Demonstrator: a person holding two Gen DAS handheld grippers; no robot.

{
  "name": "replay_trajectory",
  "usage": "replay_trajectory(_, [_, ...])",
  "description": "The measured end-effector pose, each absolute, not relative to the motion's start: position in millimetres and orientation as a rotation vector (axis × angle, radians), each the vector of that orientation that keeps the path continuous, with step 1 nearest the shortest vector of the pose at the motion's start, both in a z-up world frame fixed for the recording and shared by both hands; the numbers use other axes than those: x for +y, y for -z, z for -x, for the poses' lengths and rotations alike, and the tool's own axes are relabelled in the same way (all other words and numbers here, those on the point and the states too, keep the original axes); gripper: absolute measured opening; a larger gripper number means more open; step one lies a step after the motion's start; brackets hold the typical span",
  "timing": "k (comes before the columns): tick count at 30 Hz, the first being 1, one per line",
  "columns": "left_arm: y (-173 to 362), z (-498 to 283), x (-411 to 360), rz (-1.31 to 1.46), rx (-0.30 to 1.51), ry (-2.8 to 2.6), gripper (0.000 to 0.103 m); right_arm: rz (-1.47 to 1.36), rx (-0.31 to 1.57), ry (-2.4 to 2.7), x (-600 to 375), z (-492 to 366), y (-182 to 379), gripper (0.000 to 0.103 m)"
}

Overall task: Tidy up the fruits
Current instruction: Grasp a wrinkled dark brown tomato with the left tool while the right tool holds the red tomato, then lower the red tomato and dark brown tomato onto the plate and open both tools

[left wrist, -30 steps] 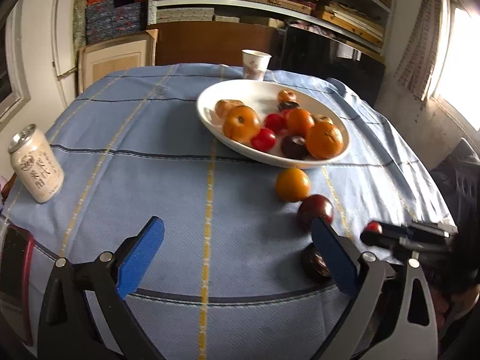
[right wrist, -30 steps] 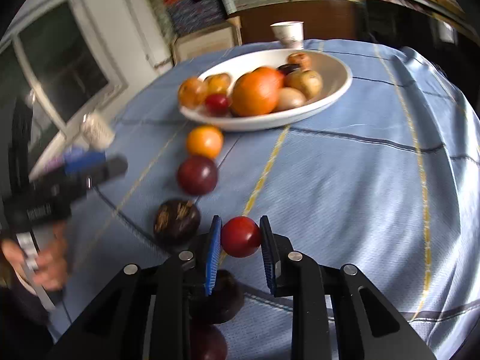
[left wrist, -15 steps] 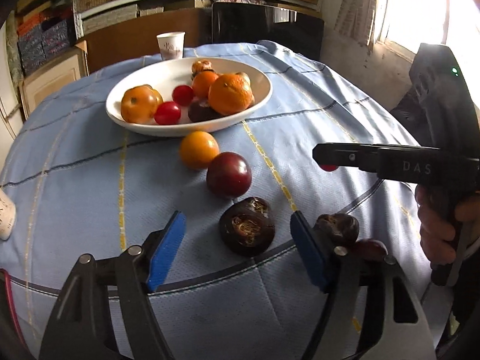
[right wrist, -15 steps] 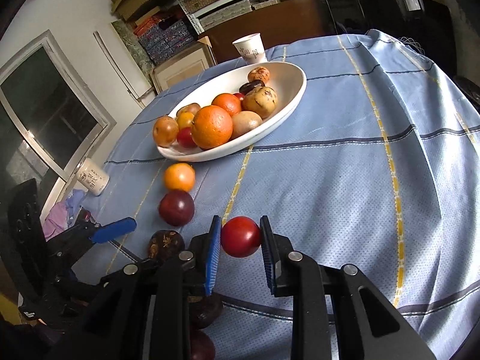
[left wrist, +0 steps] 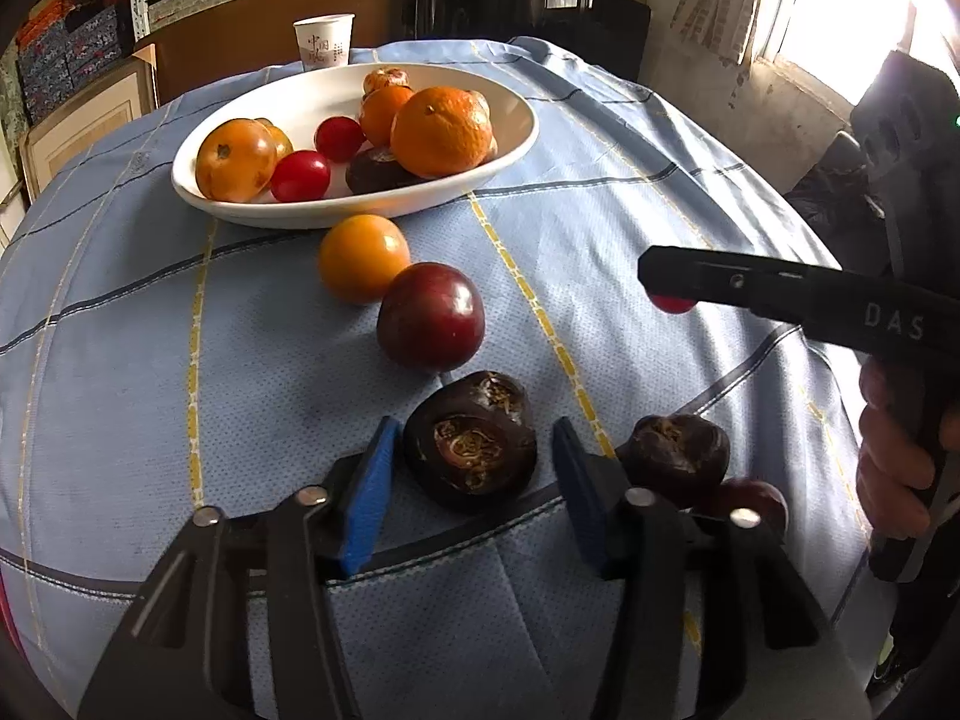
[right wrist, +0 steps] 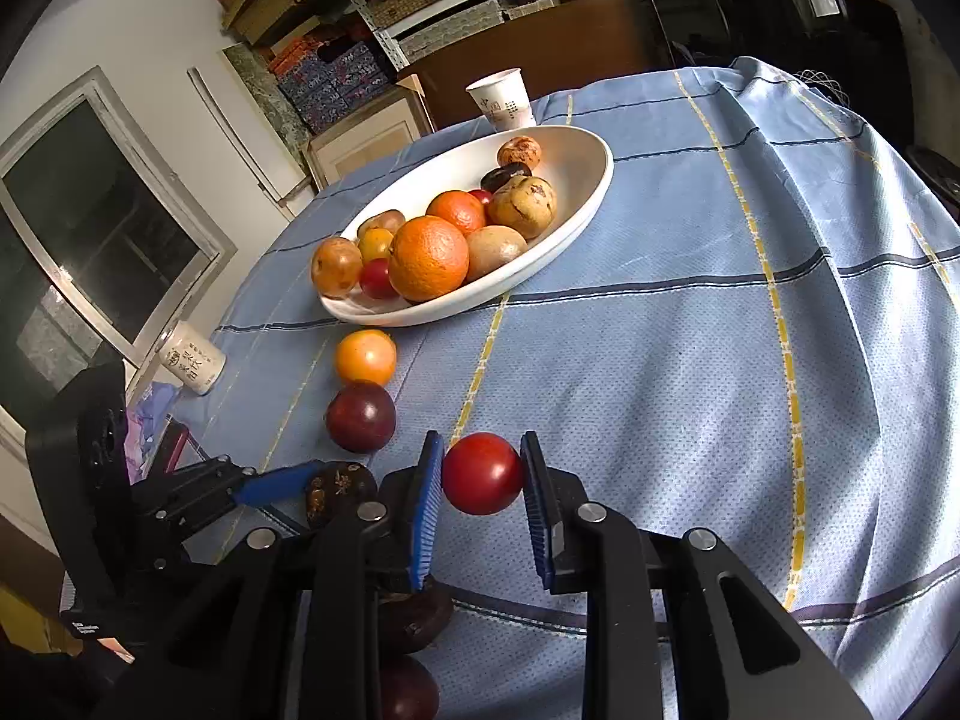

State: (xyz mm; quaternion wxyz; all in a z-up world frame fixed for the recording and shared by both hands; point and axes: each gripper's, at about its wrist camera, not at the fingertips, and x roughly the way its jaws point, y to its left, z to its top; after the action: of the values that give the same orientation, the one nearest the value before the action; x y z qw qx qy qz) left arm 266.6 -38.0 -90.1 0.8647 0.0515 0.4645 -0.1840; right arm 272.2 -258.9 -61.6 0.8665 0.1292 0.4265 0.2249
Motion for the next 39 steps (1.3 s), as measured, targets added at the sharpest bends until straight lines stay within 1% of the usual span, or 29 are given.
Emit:
replay_trajectory(2, [90.1, -266.4, -38.0, -0.112, 0.971, 0.381, 0.045, -0.27, 0.89, -0.468, -259.0, -272.0, 60.9, 0.027])
replay_trajectory(4, [89.8, -266.5, -36.8, -0.107, 0.971, 0.379, 0.044, -0.266, 0.89, -0.463, -258.8, -272.5, 61.0, 0.027])
replay_trajectory(12, [82.9, -262.6, -31.4, -0.088, 0.939, 0.37, 0.043, -0.24, 0.888, -0.448, -256.8, -273.1, 63.6, 0.027])
replay_trajectory(16, [71.9, -256.9, -24.9, -0.075, 0.901, 0.36, 0.043, -0.192, 0.852, -0.457, -250.4, -269.5, 61.1, 0.027])
replay_trajectory(20, [48.1, -261.2, -10.3, -0.039, 0.862, 0.363, 0.043, -0.188, 0.822, -0.467, -248.2, -272.8, 50.7, 0.027])
replay_trajectory(24, [8.6, -292.3, -2.5, -0.077, 0.786, 0.339, 0.043, -0.195, 0.756, -0.473, -241.8, -297.5, 24.6, 0.027])
replay_trajectory(27, [-9.8, -336.5, -2.3, -0.064, 0.766, 0.314, 0.043, -0.208, 0.735, -0.447, -236.1, -333.8, 14.8, 0.027])
replay_trajectory(31, [-6.7, -394.4, -7.6, -0.09, 0.762, 0.209, 0.043, -0.233, 0.775, -0.434, -227.7, -382.7, 21.3, 0.027])
replay_trajectory(35, [3.5, -428.4, -8.8, -0.073, 0.802, 0.194, 0.043, -0.254, 0.781, -0.435, -221.9, -405.5, 25.6, 0.028])
replay_trajectory(36, [4.5, -434.0, -9.3, -0.071, 0.805, 0.184, 0.044, -0.257, 0.781, -0.437, -221.3, -410.0, 24.1, 0.033])
replay_trajectory(37, [2.1, -437.1, -8.5, -0.067, 0.801, 0.164, 0.056, -0.265, 0.779, -0.444, -221.8, -412.3, 21.3, 0.039])
replay_trajectory(38, [-1.1, -437.3, -7.1, -0.061, 0.791, 0.152, 0.076, -0.275, 0.771, -0.448, -222.5, -411.2, 17.5, 0.043])
replay_trajectory(39, [-9.6, -433.6, -3.2, -0.044, 0.759, 0.136, 0.083, -0.291, 0.751, -0.46, -225.1, -408.3, 10.2, 0.043])
